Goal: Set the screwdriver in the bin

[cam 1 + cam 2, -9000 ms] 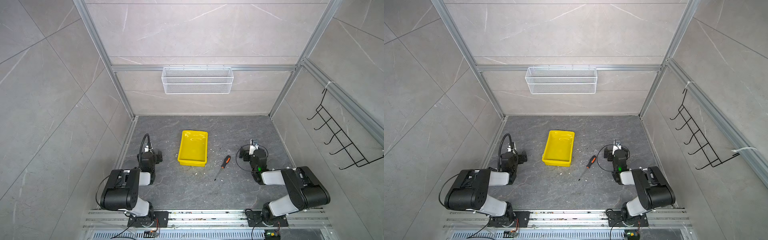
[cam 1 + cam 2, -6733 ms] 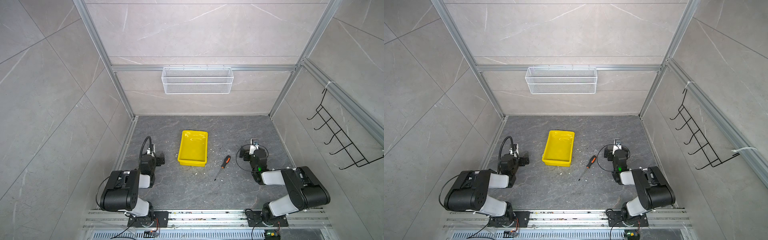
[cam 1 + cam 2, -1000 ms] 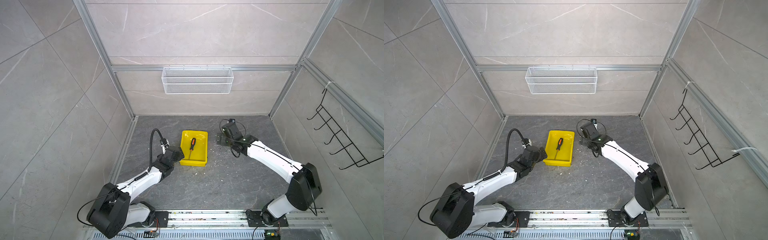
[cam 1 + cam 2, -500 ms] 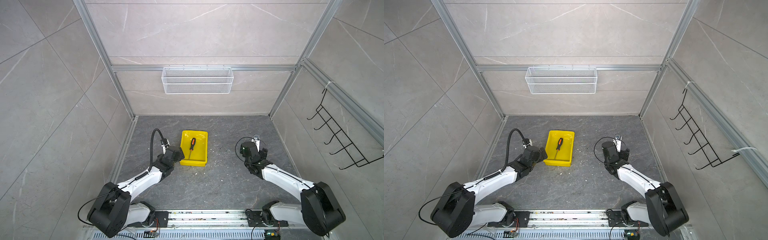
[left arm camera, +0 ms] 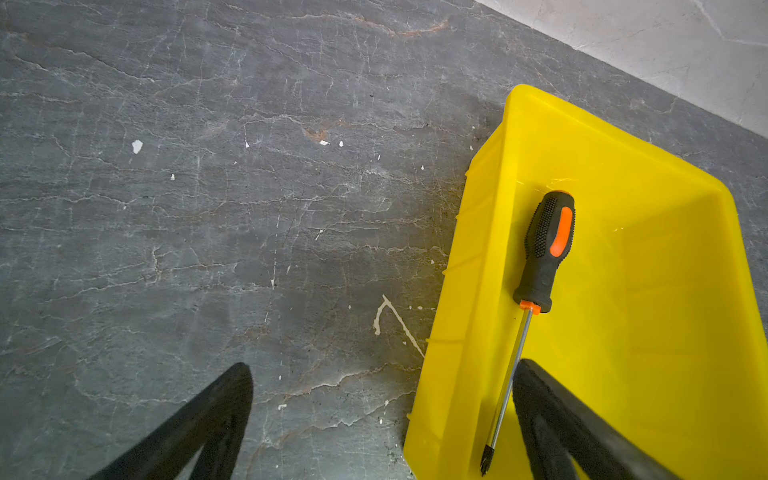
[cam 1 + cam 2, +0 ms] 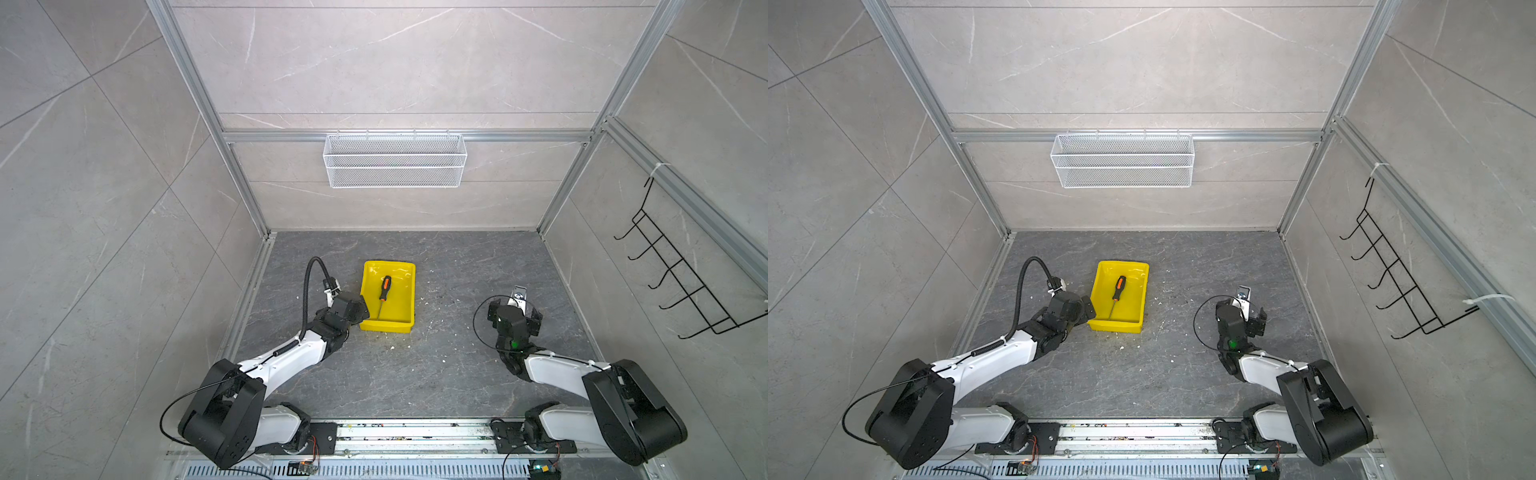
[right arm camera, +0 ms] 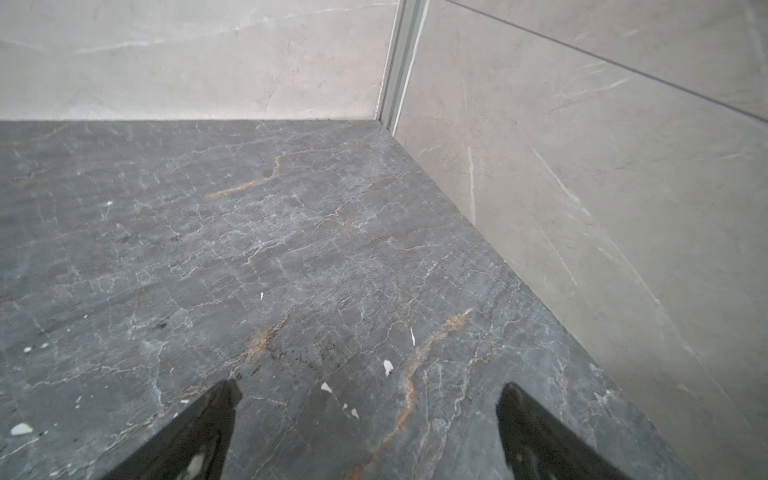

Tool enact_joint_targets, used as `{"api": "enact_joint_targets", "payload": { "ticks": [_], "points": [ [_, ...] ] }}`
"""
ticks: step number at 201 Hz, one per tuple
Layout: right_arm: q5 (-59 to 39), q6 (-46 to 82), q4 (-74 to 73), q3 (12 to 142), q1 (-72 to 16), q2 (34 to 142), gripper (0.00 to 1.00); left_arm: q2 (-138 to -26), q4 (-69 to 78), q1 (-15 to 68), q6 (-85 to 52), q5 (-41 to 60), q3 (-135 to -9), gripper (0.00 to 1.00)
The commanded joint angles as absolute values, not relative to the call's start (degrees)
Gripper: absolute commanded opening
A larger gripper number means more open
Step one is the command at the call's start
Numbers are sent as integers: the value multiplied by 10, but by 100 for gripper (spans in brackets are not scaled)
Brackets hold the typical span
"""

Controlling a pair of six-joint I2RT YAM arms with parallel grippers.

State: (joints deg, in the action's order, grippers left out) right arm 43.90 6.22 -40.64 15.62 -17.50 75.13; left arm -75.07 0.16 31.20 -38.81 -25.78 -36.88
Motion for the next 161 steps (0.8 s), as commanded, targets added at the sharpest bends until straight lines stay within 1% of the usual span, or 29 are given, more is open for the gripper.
{"api": "enact_joint_targets", "payload": {
  "ticks": [1, 7, 13, 21, 29, 46, 53, 63, 89, 96, 110, 121, 134, 151, 158, 161],
  "points": [
    [433, 35, -627, 117, -163, 815, 100, -750, -2, 309, -385, -248, -388, 100],
    [439, -5, -730, 112, -165, 856, 100, -749, -1, 309, -385, -246, -387, 100],
    [456, -27, -747, 118, -184, 866, 100, -750, 0, 310, -385, -245, -387, 100],
    [465, -33, -690, 132, -205, 851, 100, -750, 0, 310, -385, -246, -387, 100],
    [439, -26, -643, 135, -209, 838, 100, -750, -2, 310, -385, -248, -387, 100],
    [417, -36, -673, 133, -201, 851, 100, -750, -4, 309, -385, -250, -388, 100],
    [393, -43, -660, 138, -201, 852, 100, -750, -3, 309, -385, -249, -388, 100],
    [354, -51, -617, 155, -199, 851, 100, -751, -1, 309, -385, -246, -388, 100],
    [305, -32, -485, 215, -172, 848, 100, -762, 11, 310, -368, -226, -391, 100],
    [297, -36, -459, 235, -170, 855, 100, -767, 8, 311, -370, -234, -395, 100],
    [294, -34, -396, 277, -169, 871, 100, -780, -23, 310, -419, -267, -412, 100],
    [290, -31, -377, 289, -164, 876, 99, -792, -34, 311, -404, -286, -423, 100],
    [282, -27, -387, 279, -159, 870, 100, -801, -60, 311, -388, -294, -443, 100],
    [280, -17, -466, 223, -152, 845, 100, -807, -75, 311, -353, -289, -461, 99],
    [287, -10, -517, 190, -150, 838, 100, -808, -66, 311, -332, -275, -463, 91],
    [284, -11, -540, 178, -150, 836, 100, -808, -52, 311, -313, -263, -462, 91]
  ]
}}
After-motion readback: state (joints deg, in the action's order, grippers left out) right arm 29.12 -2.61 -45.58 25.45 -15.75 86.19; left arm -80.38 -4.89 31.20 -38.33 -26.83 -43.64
